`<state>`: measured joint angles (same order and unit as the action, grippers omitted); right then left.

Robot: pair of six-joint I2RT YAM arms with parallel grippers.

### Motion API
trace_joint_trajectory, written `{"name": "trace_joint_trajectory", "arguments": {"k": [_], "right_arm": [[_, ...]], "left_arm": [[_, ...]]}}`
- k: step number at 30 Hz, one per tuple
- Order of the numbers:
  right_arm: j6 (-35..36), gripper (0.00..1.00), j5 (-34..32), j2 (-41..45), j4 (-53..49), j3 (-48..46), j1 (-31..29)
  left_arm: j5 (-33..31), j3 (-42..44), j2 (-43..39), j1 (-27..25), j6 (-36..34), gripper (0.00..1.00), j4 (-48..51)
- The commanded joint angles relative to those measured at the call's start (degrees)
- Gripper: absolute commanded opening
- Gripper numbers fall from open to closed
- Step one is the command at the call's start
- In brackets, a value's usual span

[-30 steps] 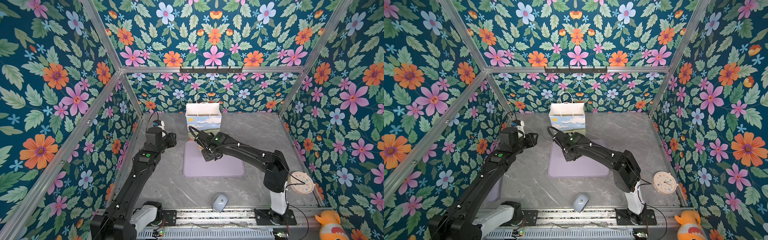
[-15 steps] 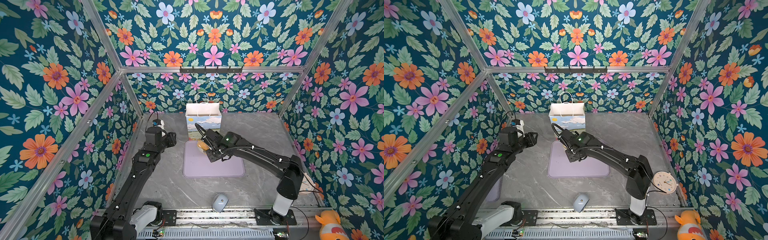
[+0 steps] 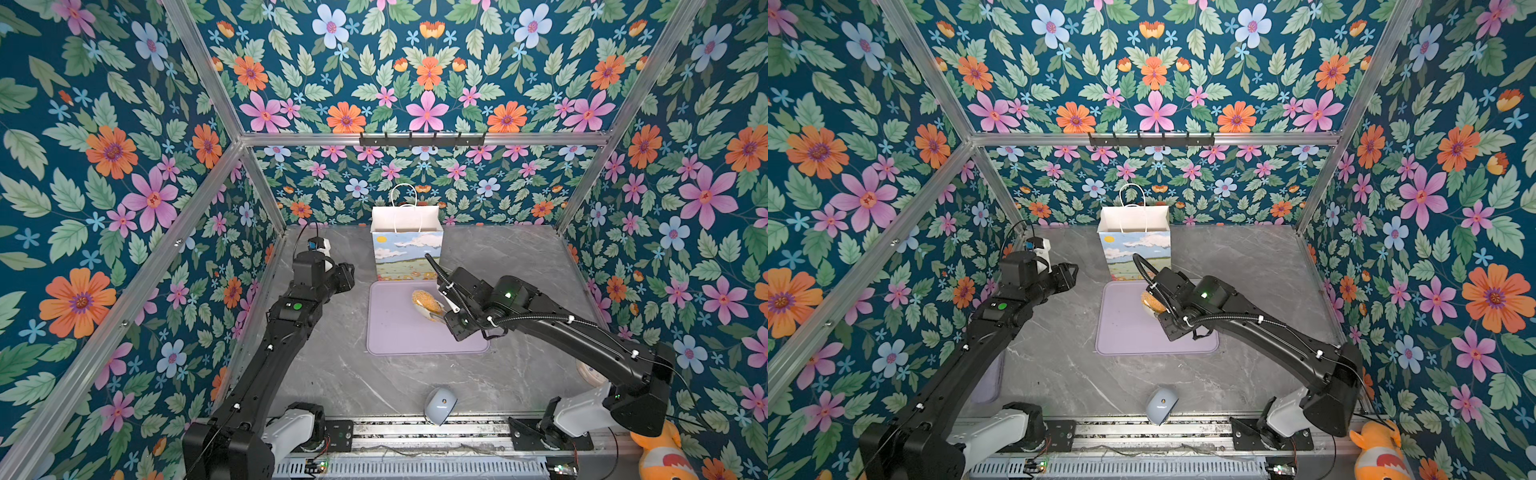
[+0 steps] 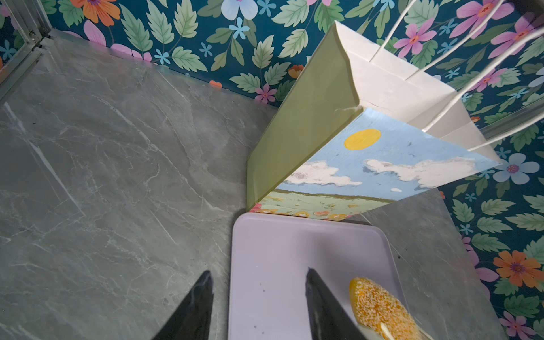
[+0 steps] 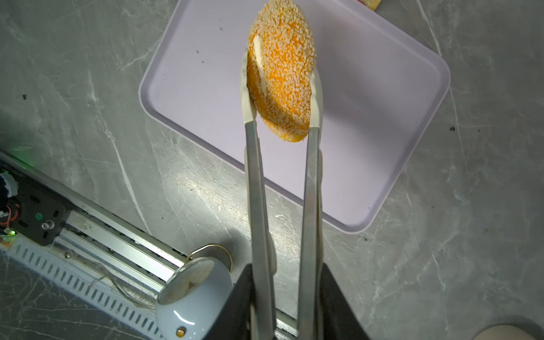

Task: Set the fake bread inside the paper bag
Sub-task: 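Squeeze the tongs on the sesame bun and lift it with right gripper, then carry the sesame bun up to the bag opening with right gripper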

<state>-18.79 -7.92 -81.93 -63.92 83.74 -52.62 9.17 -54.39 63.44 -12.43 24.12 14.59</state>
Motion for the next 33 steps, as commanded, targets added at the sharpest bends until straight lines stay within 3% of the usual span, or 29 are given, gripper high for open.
{"name": "trace_joint_trajectory", "arguments": {"k": [1,6,18,28,33], "right_arm": [[1.2,0.29,-0.2,2.3,-2.1,-0.4,0.9],[2.2,0.29,-0.2,5.0,-3.7,-0.8,3.4],[9.0,0.29,2.9,8.9,-4.4,0.6,19.7],[13.5,0.29,6.4,3.9,-4.7,9.0,30.4],[13.3,0.28,2.5,-1.2,-5.9,16.2,32.1]], "left_arm": [[1.3,-0.8,0.5,0.0,0.7,0.52,-2.0],[1.6,-1.8,1.5,0.1,0.9,0.52,-2.4],[2.3,-4.2,5.0,0.1,0.6,0.52,-3.2],[5.3,-7.0,9.3,0.1,1.5,0.52,-5.2],[5.8,-10.2,12.3,0.1,1.1,0.52,-4.9]]}}
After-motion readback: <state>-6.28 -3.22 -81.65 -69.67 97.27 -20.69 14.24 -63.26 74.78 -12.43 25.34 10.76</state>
